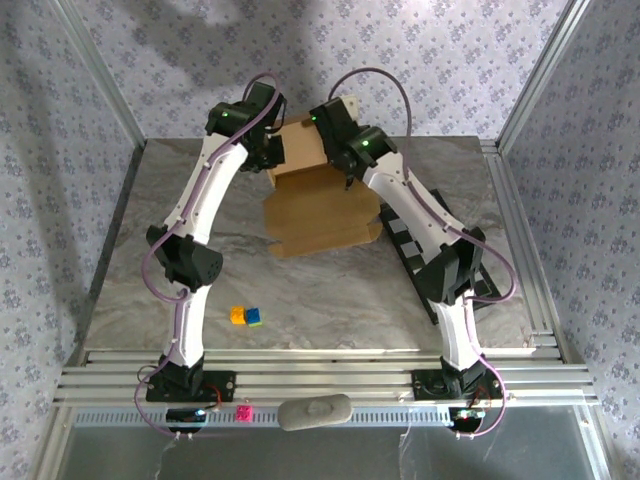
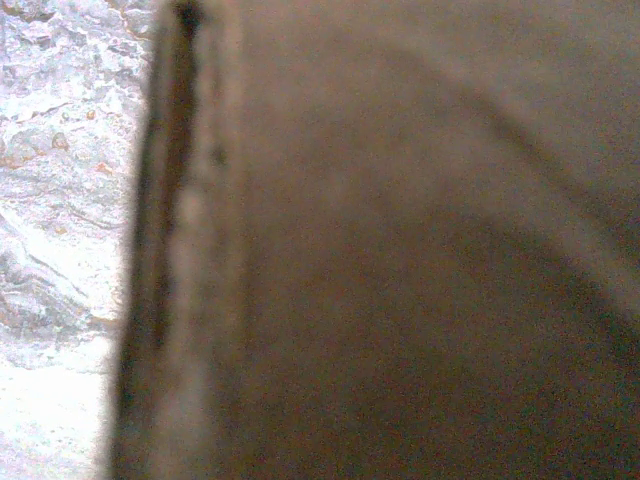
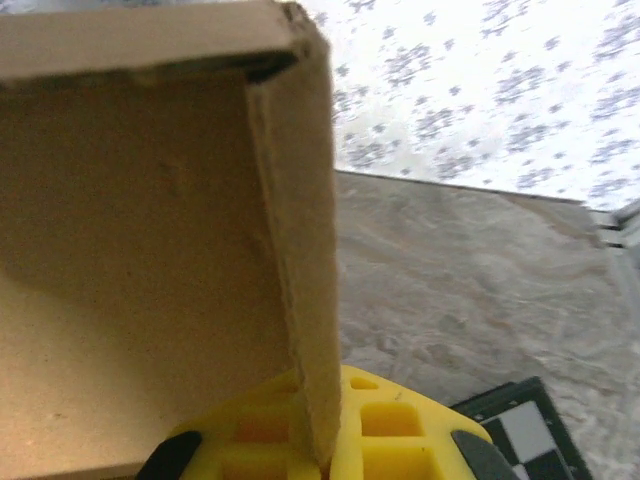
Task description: Fold the paper box
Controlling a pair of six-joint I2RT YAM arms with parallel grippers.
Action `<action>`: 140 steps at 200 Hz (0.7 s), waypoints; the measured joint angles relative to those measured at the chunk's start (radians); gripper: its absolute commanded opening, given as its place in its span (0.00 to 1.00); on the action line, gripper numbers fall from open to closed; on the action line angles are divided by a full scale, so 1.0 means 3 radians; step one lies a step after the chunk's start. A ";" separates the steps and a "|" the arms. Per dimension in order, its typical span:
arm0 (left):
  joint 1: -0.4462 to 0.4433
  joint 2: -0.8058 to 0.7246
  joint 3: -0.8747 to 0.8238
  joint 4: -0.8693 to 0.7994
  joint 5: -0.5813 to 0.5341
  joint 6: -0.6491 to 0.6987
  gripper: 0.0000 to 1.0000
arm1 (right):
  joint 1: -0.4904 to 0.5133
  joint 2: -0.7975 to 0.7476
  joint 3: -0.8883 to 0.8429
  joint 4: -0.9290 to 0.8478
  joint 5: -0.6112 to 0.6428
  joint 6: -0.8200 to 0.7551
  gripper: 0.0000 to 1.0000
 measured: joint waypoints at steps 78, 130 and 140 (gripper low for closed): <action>0.0024 0.0019 0.0039 -0.0067 0.0018 0.0029 0.00 | -0.0345 -0.0145 -0.0108 0.0112 -0.0974 -0.0189 0.31; 0.0061 0.0064 0.0109 -0.0108 0.0076 0.0053 0.00 | -0.0409 -0.0155 -0.0108 0.0140 -0.1219 -0.0226 0.32; 0.0066 0.0072 0.0120 -0.0127 0.0076 0.0056 0.00 | -0.0411 -0.0155 -0.0108 0.0153 -0.1239 -0.0226 0.33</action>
